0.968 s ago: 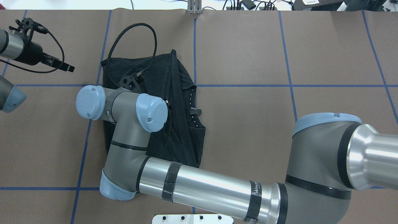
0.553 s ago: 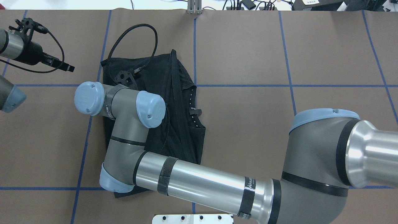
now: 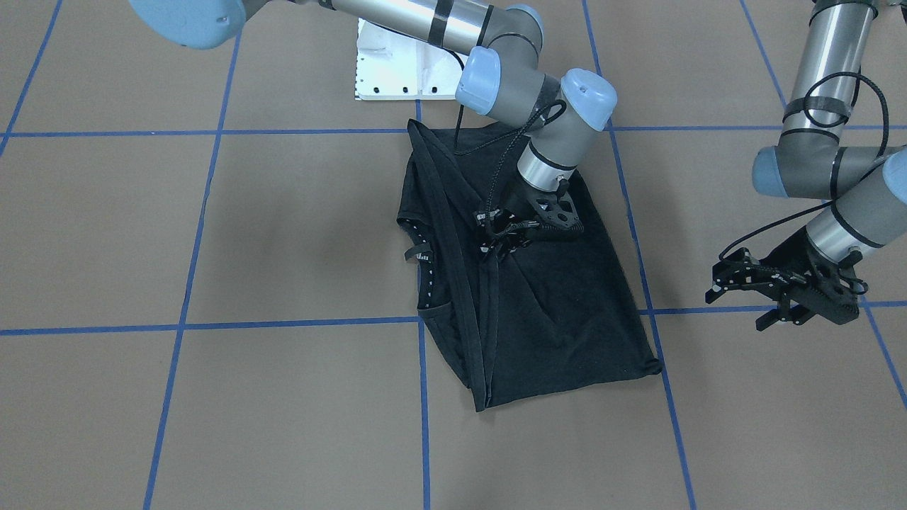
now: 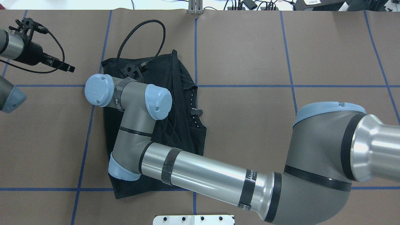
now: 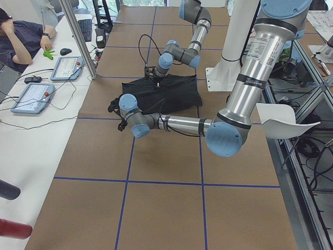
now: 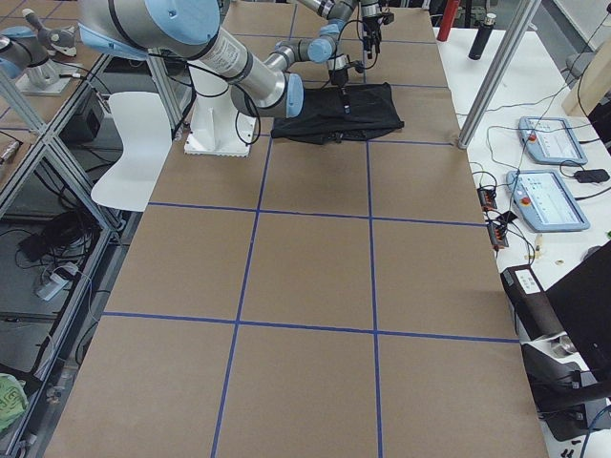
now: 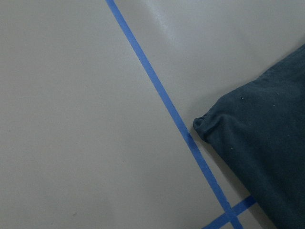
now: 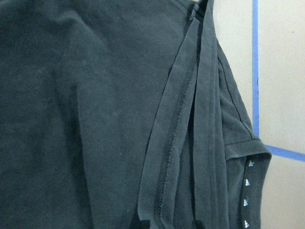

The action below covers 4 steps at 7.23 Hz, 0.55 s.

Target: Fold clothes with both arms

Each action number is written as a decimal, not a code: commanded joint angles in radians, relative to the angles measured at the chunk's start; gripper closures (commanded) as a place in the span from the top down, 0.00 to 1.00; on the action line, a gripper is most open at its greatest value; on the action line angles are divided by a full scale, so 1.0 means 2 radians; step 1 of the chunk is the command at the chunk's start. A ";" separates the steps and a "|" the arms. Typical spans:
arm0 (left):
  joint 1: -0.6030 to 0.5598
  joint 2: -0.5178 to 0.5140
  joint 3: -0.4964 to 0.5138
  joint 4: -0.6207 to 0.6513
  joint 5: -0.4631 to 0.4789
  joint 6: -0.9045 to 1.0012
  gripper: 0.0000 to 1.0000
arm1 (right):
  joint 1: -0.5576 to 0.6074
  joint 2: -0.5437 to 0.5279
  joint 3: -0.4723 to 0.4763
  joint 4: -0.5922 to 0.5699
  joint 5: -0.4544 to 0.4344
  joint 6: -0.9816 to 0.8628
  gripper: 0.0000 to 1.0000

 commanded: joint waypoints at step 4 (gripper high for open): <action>0.000 0.000 0.000 0.000 0.000 0.000 1.00 | -0.009 0.011 -0.023 0.000 0.012 -0.001 0.39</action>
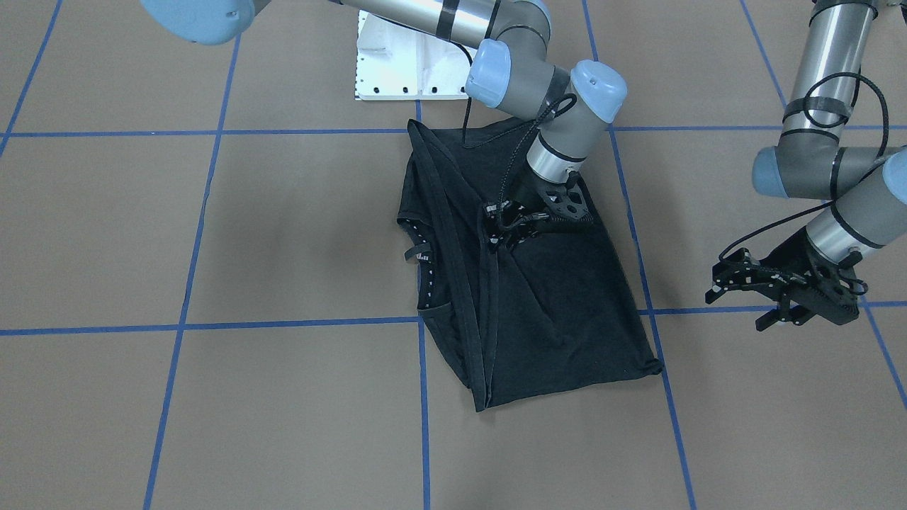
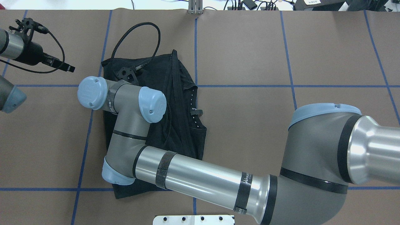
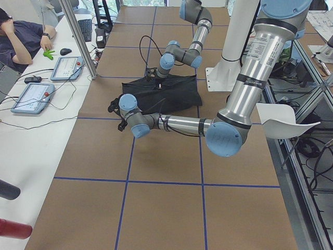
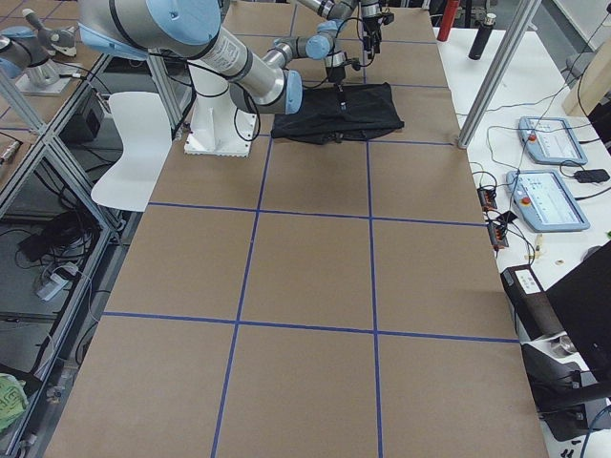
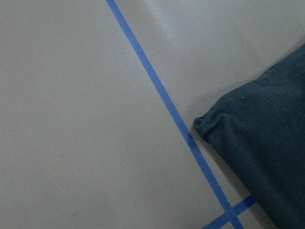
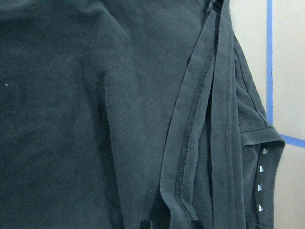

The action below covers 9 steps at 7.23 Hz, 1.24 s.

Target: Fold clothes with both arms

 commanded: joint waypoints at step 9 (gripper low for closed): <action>-0.001 0.000 0.000 0.000 0.000 0.000 1.00 | 0.006 -0.002 0.008 -0.019 0.007 -0.052 0.00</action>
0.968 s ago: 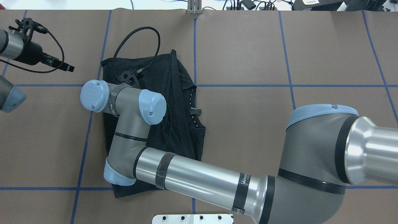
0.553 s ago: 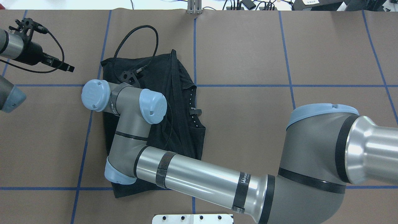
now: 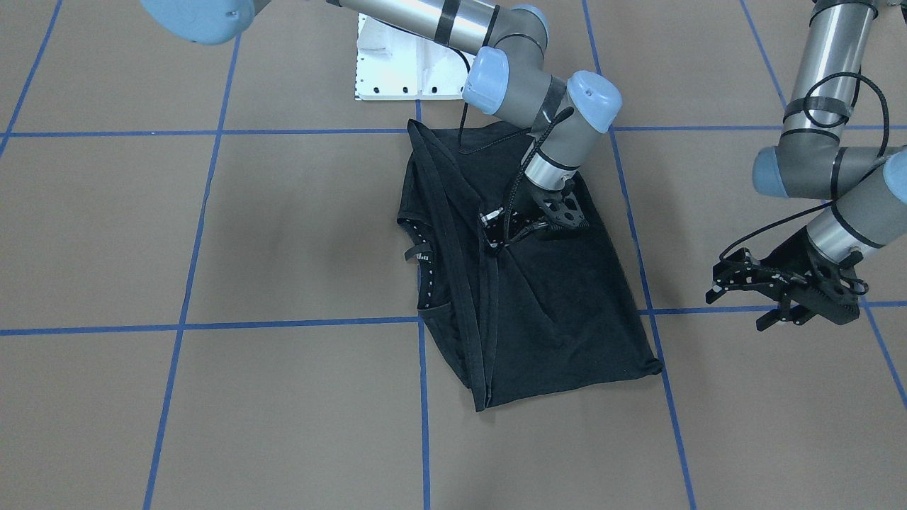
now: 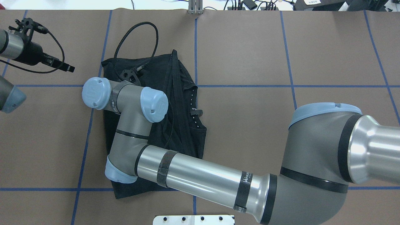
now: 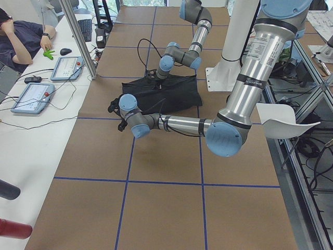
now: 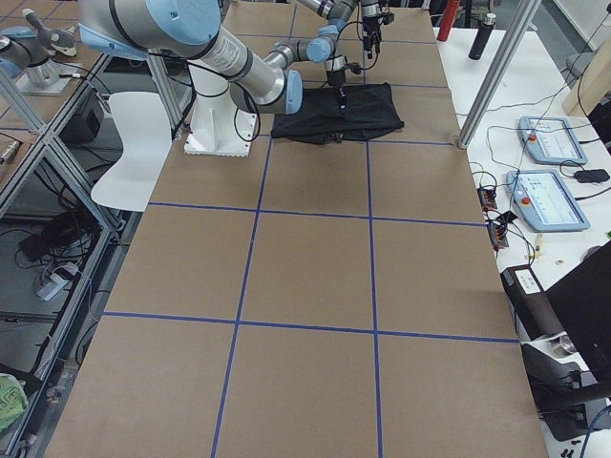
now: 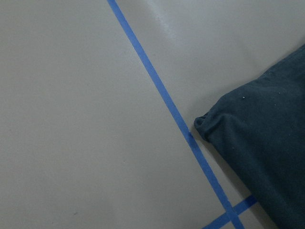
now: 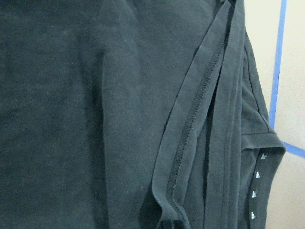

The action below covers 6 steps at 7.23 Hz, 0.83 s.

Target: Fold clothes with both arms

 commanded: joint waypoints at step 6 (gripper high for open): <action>0.001 0.000 -0.001 -0.001 0.000 0.000 1.00 | 0.009 -0.004 -0.015 0.045 0.016 0.030 0.64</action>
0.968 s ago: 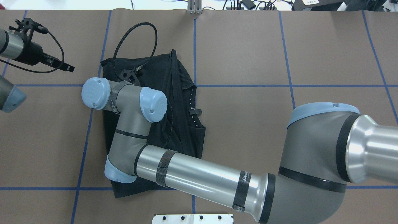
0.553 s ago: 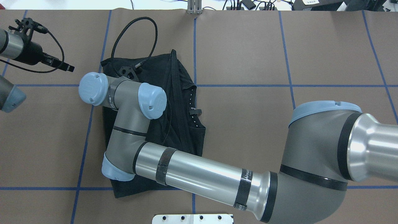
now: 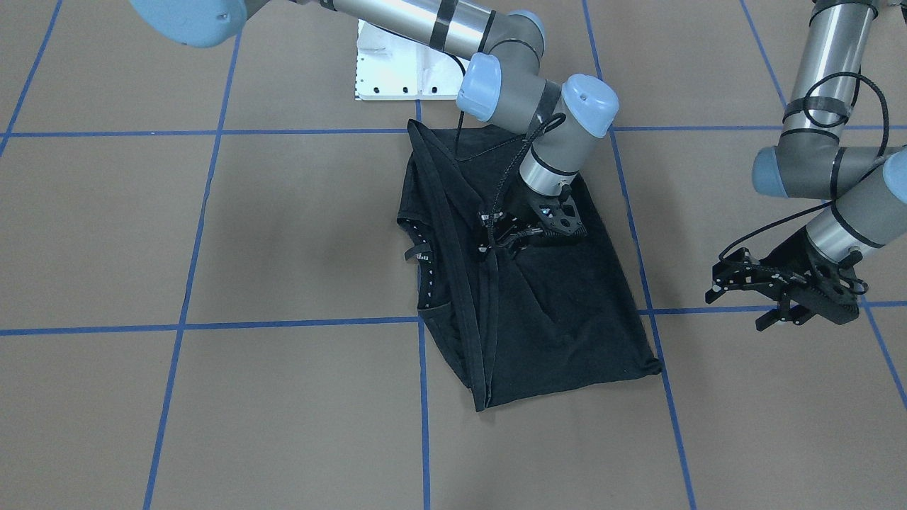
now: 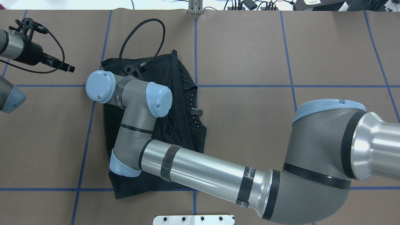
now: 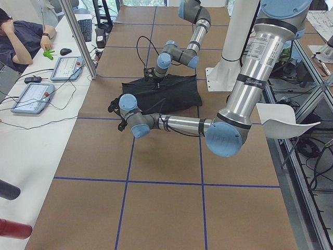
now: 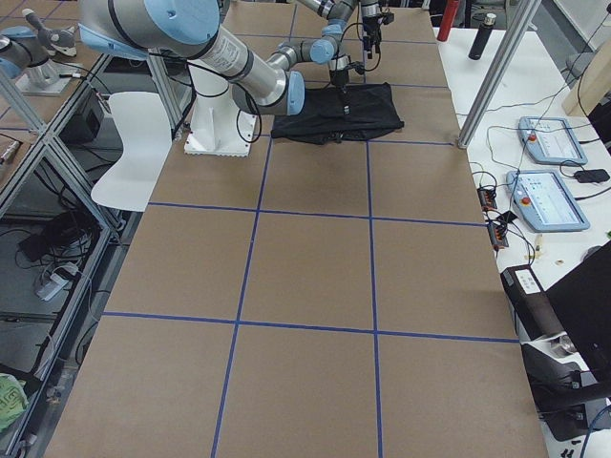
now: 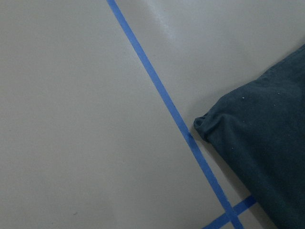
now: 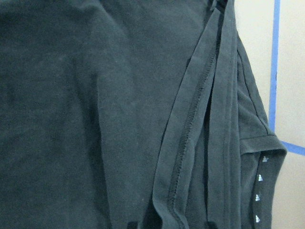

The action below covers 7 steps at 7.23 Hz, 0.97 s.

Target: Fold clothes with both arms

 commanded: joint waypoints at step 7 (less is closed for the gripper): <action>0.000 -0.001 0.004 -0.001 0.000 0.001 1.00 | -0.004 0.000 -0.007 -0.003 0.001 -0.020 0.10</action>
